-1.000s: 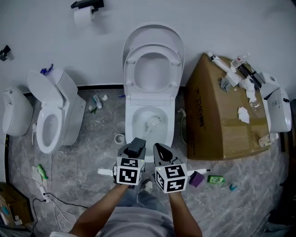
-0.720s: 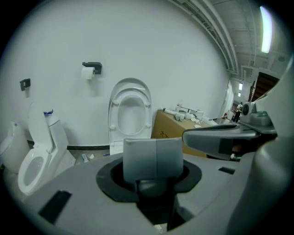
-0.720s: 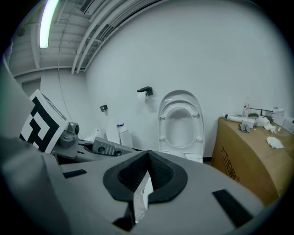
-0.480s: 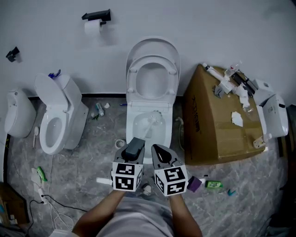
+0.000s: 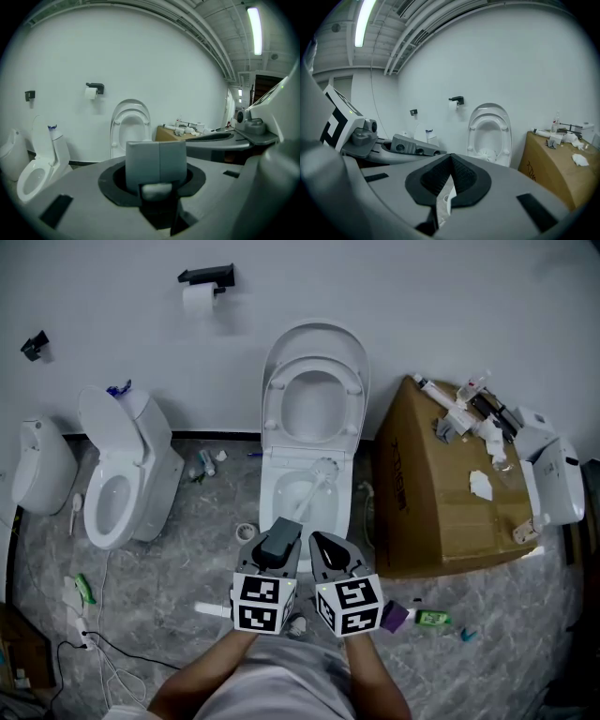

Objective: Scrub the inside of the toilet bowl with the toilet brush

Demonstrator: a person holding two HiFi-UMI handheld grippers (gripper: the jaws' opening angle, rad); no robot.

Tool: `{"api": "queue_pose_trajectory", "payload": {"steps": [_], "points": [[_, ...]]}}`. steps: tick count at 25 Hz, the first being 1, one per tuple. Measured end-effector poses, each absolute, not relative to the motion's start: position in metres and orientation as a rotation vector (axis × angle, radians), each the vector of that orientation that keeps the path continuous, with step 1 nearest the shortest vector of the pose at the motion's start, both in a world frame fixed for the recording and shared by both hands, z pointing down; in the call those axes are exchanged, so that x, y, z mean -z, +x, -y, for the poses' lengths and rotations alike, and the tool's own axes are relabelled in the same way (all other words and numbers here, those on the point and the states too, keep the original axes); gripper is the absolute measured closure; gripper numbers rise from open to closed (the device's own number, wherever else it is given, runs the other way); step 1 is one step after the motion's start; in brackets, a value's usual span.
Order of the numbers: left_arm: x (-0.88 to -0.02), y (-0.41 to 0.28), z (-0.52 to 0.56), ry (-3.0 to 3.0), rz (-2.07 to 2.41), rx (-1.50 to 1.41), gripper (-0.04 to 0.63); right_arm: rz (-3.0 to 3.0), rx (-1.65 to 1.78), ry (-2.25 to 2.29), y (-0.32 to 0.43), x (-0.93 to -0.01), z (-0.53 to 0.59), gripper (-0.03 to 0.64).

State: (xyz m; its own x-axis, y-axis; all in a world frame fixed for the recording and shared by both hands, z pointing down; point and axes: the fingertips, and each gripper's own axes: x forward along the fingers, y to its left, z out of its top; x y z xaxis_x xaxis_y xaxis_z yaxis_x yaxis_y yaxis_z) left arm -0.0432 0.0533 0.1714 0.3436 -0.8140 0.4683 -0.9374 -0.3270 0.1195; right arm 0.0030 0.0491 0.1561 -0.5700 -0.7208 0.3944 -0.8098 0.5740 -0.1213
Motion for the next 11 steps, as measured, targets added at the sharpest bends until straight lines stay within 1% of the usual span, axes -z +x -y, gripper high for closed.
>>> {"api": "queue_pose_trajectory", "payload": {"steps": [11], "points": [[-0.165, -0.0443, -0.0565, 2.244, 1.566, -0.432, 0.442, 2.516, -0.401, 1.247, 0.003, -0.1545, -0.0531, 0.618]]}}
